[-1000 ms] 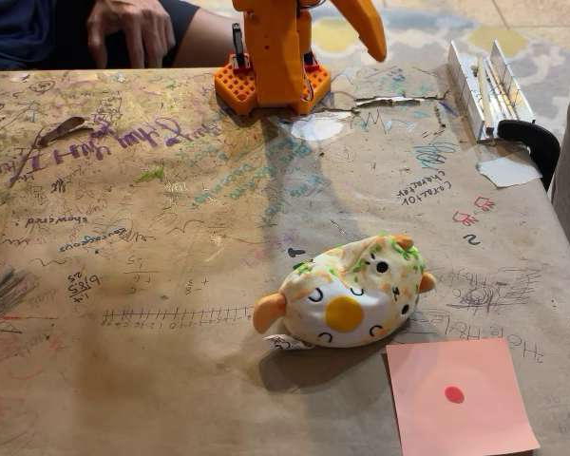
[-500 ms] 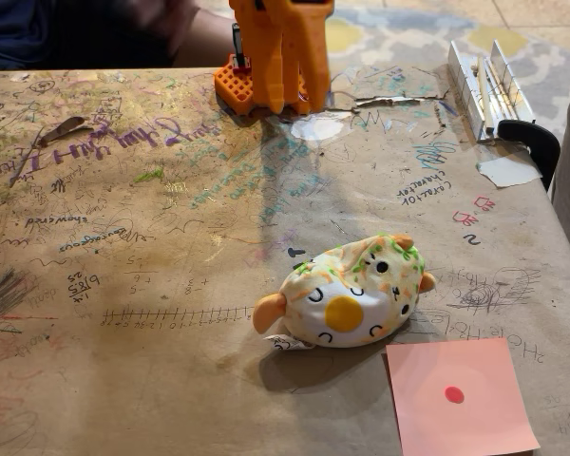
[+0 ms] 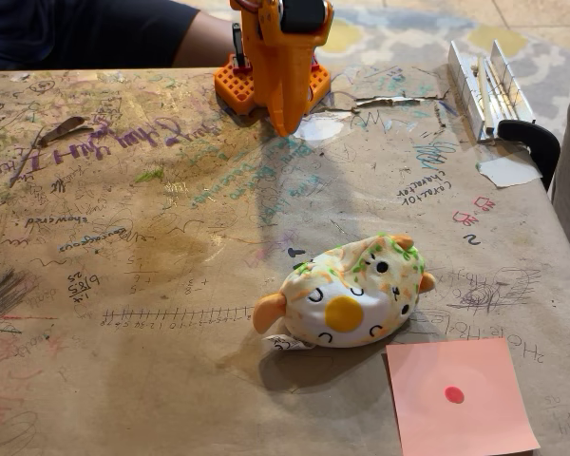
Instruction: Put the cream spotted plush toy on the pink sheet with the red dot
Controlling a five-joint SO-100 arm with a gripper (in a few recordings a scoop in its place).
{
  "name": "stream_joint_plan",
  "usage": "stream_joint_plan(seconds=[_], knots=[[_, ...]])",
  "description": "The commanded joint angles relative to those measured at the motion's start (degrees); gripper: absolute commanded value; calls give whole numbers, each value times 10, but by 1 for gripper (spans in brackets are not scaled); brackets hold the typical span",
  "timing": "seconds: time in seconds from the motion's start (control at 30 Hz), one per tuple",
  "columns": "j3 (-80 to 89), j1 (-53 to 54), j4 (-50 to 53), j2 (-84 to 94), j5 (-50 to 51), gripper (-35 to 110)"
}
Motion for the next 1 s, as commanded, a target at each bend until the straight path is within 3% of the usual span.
stream_joint_plan(seconds=[0.0,0.3,0.97], knots=[[4,-17,-3,20,0,0],[54,-28,17,104,6,0],[75,-30,14,104,17,0]])
